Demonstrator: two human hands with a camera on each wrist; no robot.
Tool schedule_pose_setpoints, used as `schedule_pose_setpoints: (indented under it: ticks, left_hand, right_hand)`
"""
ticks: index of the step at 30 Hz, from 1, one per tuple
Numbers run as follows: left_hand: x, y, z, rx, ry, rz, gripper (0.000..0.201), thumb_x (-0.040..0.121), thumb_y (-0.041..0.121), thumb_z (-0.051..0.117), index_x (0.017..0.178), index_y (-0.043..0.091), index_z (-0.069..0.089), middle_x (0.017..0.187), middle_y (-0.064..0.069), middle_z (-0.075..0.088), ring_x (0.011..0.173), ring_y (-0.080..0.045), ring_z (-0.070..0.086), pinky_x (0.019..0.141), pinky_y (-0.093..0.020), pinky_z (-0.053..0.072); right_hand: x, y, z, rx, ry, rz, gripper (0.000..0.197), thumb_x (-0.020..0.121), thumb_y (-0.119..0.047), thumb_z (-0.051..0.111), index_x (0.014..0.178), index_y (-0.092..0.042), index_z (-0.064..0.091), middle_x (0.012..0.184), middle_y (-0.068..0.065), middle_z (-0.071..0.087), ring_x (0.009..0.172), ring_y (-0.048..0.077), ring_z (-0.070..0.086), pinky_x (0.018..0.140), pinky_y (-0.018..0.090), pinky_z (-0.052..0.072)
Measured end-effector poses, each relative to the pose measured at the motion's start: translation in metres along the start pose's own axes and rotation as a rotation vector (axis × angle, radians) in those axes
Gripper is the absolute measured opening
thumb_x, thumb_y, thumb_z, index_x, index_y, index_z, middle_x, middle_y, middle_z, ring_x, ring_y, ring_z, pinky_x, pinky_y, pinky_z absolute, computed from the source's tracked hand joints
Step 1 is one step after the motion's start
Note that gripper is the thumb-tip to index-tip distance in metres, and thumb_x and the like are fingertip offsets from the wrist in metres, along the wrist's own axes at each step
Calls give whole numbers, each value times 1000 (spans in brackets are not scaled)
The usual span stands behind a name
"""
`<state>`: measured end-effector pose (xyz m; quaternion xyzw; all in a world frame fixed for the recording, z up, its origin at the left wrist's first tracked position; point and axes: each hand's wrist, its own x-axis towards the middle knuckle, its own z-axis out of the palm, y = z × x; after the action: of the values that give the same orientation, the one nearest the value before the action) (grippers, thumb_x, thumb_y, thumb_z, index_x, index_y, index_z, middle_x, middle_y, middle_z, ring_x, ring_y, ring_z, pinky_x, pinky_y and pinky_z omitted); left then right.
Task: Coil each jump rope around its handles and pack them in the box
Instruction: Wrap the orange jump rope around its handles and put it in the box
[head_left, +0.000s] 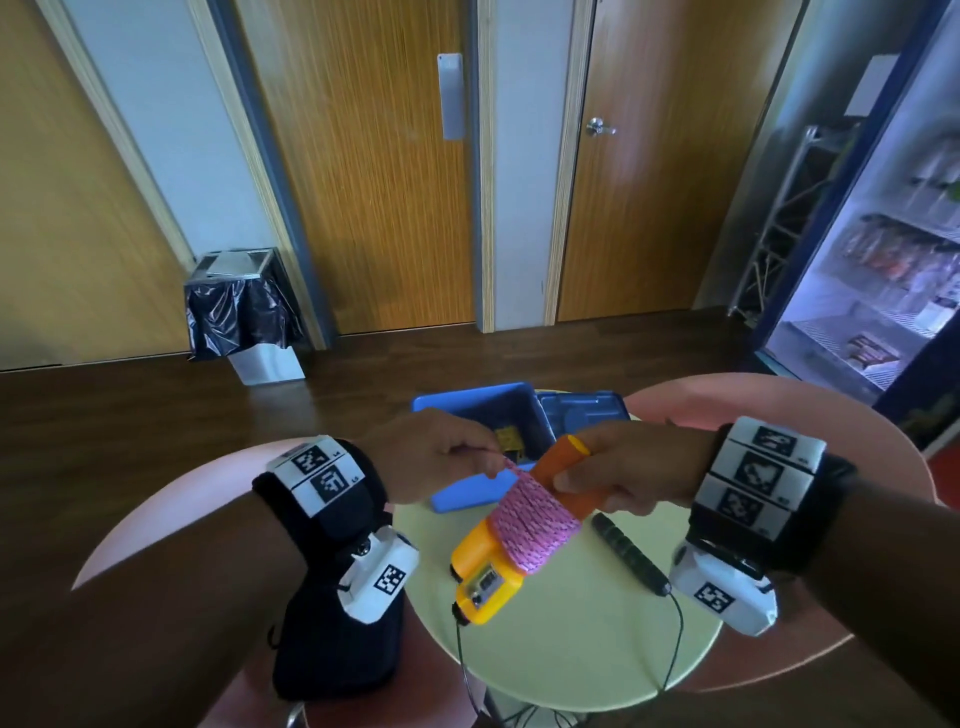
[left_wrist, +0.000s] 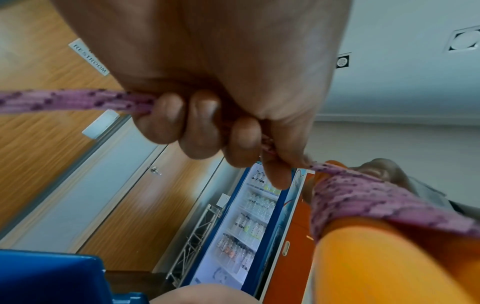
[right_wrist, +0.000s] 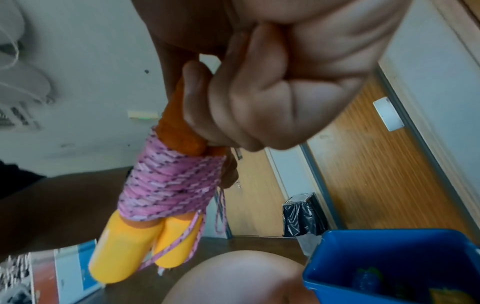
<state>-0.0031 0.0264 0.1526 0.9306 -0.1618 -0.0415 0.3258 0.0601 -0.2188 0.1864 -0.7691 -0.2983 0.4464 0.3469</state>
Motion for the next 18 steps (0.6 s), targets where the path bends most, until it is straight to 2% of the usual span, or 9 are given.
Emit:
schedule_pose_setpoints:
  ticks: [3,6,8,11,13,14,15,17,18]
  left_hand:
    - [1,3,7,-91,14,4,35,85,61,50,87,33,71,86,13,71,83,-14,66,80,-36,51]
    - [4,4,8,-213,25,-15,23,92,47,56,89,30,71,84,11,69,80,-12,63,76,-36,52]
    - [4,5,11,-247,41,6,20,98,31,55,83,31,69,77,18,63,73,-2,56,71,-25,46]
    - [3,15,15,-346,84,42,15,95,33,58,83,32,68,77,19,63,74,0,58,72,-19,45]
    - [2,10,18,-462,103,32,14,93,26,63,94,13,69,82,17,68,79,0,63,75,-18,49]
    - [3,3,21,-523,106,17,15,94,17,61,100,6,68,85,17,70,83,2,65,78,-19,50]
    - [3,0,27,-589,142,8,14,93,12,60,103,7,68,88,15,71,84,1,66,80,-23,51]
    - [1,8,45,-811,331,-130,21,86,29,68,89,9,64,77,-3,65,67,-7,65,68,-28,52]
    - [2,15,56,-903,425,-200,39,78,41,72,76,6,54,66,-12,51,52,-11,54,56,-24,47]
  right_hand:
    - [-8,2,-1,229,-63,-45,31,73,-36,67,78,-8,54,51,6,34,44,16,21,44,24,17]
    - [-14,4,0,385,-66,-68,48,67,-38,70,96,-6,50,64,18,32,46,15,21,43,21,20]
    - [-17,6,1,464,-100,-94,43,69,-39,69,87,-5,49,54,11,34,40,12,24,42,19,20]
    - [-19,7,4,538,-165,-131,43,70,-41,72,71,-8,45,43,-2,32,36,10,26,41,18,19]
    - [-19,5,6,623,-202,-182,49,68,-44,79,72,-8,45,43,-3,32,36,9,26,41,17,22]
    - [-19,3,8,682,-204,-207,53,67,-44,81,80,-6,47,43,-2,33,37,9,26,42,17,23]
    - [-18,0,10,745,-184,-230,57,67,-44,82,91,-5,48,45,-2,33,39,9,26,43,18,23]
    - [-14,-5,15,846,-109,-290,60,70,-43,79,109,-8,49,51,0,35,44,9,25,46,22,18]
    - [-10,-7,19,872,-64,-326,57,74,-42,75,113,-10,50,53,1,36,46,9,24,48,23,17]
